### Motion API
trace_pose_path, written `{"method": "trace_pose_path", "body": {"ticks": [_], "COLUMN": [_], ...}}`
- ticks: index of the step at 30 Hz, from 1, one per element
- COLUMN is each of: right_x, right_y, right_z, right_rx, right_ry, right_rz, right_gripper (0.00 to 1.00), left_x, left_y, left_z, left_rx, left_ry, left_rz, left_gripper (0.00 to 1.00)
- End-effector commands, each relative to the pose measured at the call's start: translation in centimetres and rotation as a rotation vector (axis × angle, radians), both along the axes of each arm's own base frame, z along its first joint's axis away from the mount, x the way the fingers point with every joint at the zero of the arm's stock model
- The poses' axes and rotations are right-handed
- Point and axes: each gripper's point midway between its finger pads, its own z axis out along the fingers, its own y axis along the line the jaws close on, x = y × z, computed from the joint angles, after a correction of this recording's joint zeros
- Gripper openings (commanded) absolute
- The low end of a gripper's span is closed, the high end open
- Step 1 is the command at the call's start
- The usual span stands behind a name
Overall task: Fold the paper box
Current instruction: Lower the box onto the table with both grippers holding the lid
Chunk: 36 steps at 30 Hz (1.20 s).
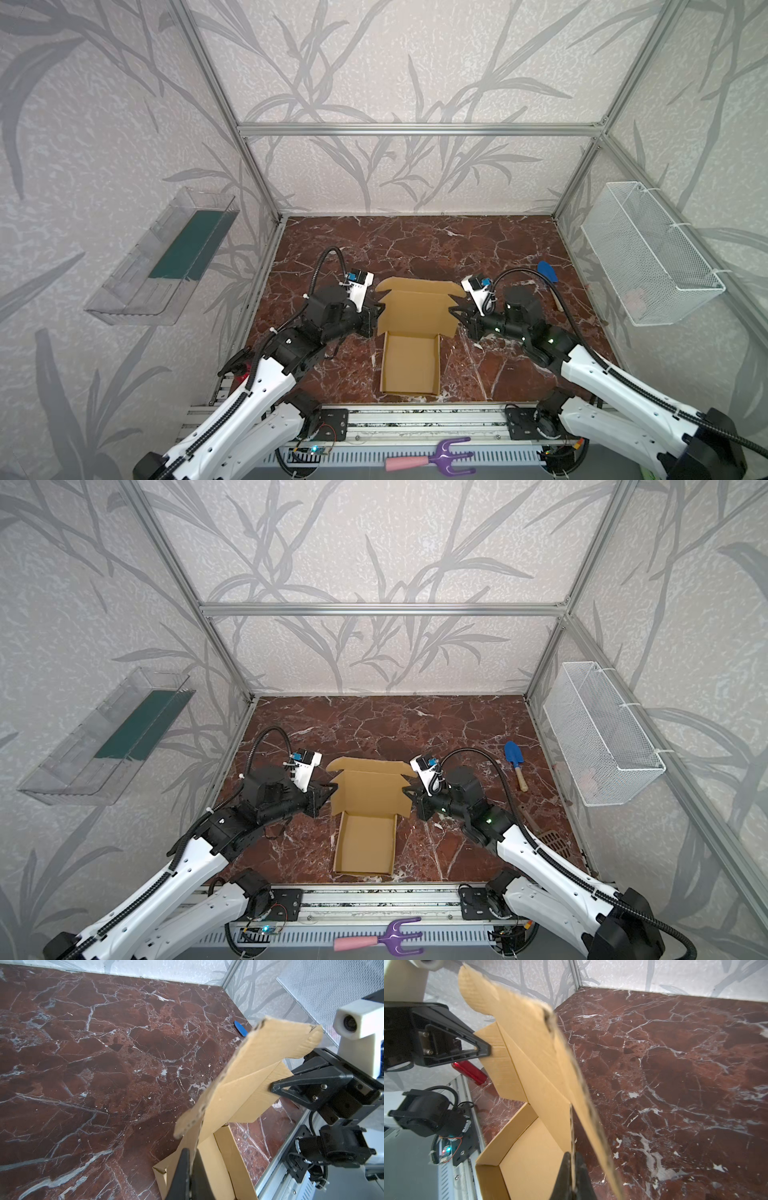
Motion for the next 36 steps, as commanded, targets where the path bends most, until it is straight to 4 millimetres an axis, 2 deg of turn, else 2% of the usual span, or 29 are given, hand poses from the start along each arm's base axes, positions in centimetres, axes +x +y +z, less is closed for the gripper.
{"method": "trace_pose_path", "body": {"ticks": [1, 7, 14, 20, 26, 36], "right_x": [1.8, 3.0, 4.3, 6.1, 7.2, 7.3], "right_y": [-0.9, -1.3, -1.9, -2.7, -1.7, -0.7], "right_z": [0.9, 1.8, 2.1, 1.8, 1.6, 1.8], "right_rx": [-0.039, -0.039, -0.053, -0.089, -0.131, -0.179], "right_ry": [-0.045, -0.063, -0.071, -0.074, -0.055, -0.074], "right_rz": [-0.093, -0.152, -0.229, -0.338, -0.393, -0.481], "right_gripper": [0.00, 0.00, 0.00, 0.00, 0.00, 0.00], "left_x": [1.7, 2.9, 3.8, 4.3, 5.2, 6.6], "left_y": [1.2, 1.7, 2.6, 2.8, 2.4, 2.5], "left_z": [0.7, 0.3, 1.4, 0.6, 0.0, 0.3], "left_rx": [-0.057, -0.023, 0.023, 0.034, 0.073, 0.107], "left_ry": [-0.043, -0.113, -0.208, -0.226, -0.216, -0.187], "left_rz": [0.146, 0.243, 0.312, 0.345, 0.372, 0.461], "left_gripper": [0.00, 0.00, 0.00, 0.00, 0.00, 0.00]}}
